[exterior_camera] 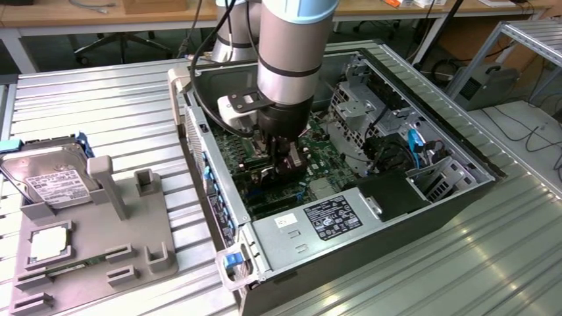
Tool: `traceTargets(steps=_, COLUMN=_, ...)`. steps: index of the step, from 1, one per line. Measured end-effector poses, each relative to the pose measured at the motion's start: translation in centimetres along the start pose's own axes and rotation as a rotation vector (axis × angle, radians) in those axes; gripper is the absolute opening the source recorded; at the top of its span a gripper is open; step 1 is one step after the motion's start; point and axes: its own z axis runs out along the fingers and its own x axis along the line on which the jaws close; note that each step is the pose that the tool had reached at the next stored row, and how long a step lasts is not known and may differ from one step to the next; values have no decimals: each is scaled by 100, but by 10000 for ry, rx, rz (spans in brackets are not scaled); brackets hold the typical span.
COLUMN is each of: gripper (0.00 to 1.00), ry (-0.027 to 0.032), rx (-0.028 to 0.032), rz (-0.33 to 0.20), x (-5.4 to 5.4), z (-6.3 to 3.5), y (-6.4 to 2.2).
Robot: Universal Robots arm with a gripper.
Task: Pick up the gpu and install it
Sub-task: 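Insert the gpu into the slot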
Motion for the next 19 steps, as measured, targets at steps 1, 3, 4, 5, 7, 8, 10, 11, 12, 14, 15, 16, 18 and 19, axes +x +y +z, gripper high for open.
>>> traceTargets(steps=1, gripper=27, ry=-1, rx=1, rz=0, x=0, z=1, y=0)
traceTargets(steps=3, gripper=27, ry=-2, rx=1, rz=0, x=0, z=1, y=0)
traceTargets(steps=4, gripper=27, ry=-1, rx=0, rz=0, x=0, z=0, y=0)
traceTargets(steps=5, gripper=27, ry=-2, rx=1, rz=0, x=0, z=1, y=0)
traceTargets(steps=7, gripper=27, ry=-1, rx=1, rz=0, x=0, z=0, y=0)
traceTargets(steps=8, gripper=27, ry=-2, rx=1, rz=0, x=0, z=1, y=0)
traceTargets(steps=10, gripper=27, ry=-1, rx=0, rz=0, x=0, z=0, y=0)
traceTargets(steps=11, gripper=27, ry=0, rx=0, rz=0, x=0, z=1, y=0)
traceTargets(steps=12, gripper=27, ry=-3, rx=1, rz=0, x=0, z=4, y=0)
traceTargets(steps=14, gripper=27, ry=-9, rx=0, rz=1, x=0, z=15, y=2)
traceTargets(steps=15, gripper=27, ry=-14, rx=-2, rz=1, x=0, z=18, y=2)
traceTargets(steps=16, gripper=27, ry=-16, rx=-1, rz=1, x=0, z=20, y=2)
traceTargets(steps=18, gripper=27, ry=-19, rx=0, rz=1, x=0, z=22, y=2)
traceTargets(steps=19, gripper=27, ry=-19, rx=0, rz=1, x=0, z=22, y=2)
